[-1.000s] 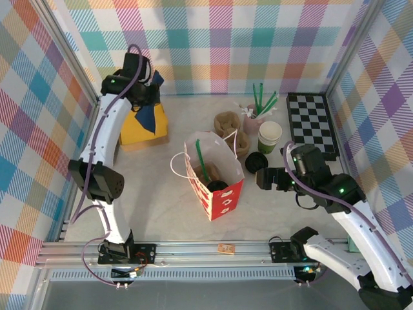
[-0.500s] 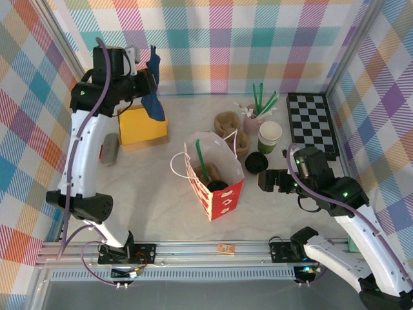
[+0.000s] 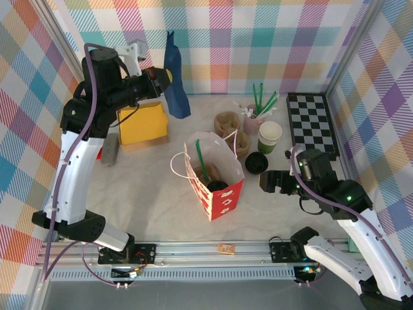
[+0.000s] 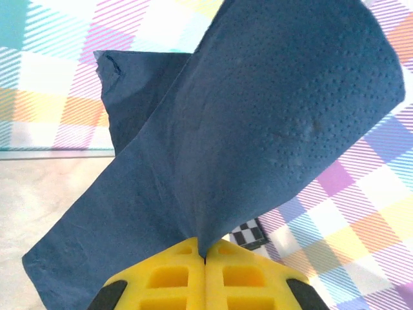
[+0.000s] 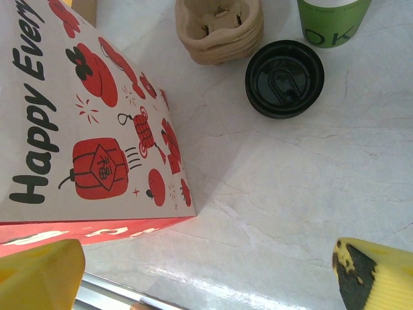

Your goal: Pack the takeout coffee

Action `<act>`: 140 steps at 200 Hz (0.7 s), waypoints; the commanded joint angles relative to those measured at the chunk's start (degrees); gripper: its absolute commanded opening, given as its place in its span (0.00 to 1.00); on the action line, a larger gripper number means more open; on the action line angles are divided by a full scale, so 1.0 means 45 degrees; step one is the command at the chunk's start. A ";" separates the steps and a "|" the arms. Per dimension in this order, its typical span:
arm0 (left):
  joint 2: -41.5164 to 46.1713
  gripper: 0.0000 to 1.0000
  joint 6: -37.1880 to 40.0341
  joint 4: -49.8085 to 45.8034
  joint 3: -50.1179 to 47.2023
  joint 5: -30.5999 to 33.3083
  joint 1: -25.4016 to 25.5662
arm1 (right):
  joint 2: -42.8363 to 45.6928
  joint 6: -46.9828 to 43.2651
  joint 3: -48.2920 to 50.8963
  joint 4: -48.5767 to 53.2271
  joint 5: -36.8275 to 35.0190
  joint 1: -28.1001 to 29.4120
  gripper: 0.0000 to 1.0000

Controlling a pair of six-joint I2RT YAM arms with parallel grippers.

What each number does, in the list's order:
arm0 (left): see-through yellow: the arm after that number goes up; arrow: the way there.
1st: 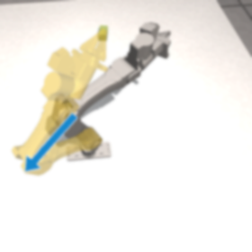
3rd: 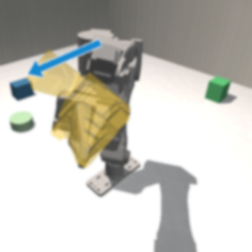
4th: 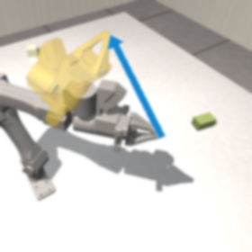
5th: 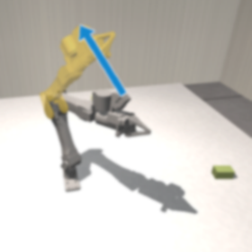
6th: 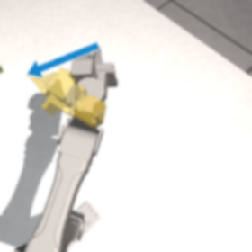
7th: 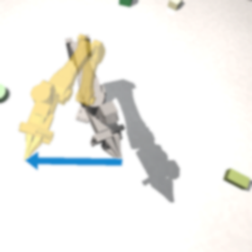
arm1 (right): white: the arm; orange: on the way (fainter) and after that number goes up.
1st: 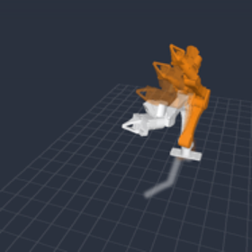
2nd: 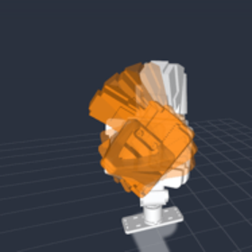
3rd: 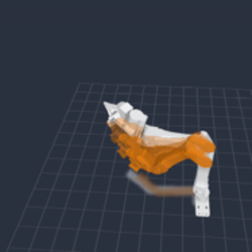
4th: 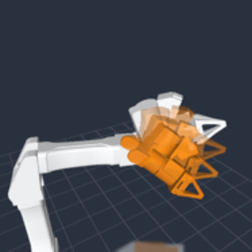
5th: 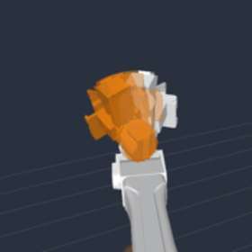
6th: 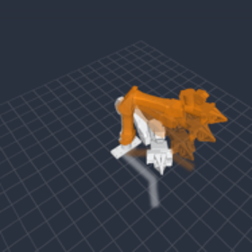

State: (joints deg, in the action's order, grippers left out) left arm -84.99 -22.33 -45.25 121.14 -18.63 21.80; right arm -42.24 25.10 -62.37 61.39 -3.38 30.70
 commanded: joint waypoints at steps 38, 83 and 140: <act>0.1050 0.00 -0.1096 0.2008 -0.1384 -0.0617 0.1324 | 0.0342 0.0372 -0.0303 0.0242 0.0310 -0.0084 0.98; 0.2211 0.00 -0.1593 0.3177 -0.3414 -0.0215 0.2307 | 0.0498 0.0491 -0.0188 0.0265 0.0384 -0.0084 0.97; 0.3880 0.00 -0.2112 0.4482 -0.6774 0.1161 0.3495 | 0.0558 0.0647 -0.0055 0.0128 0.0555 -0.0084 0.97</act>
State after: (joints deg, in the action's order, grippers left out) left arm -71.09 -29.39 -30.94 95.85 -16.56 35.75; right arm -40.18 26.87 -62.37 61.78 -2.17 30.70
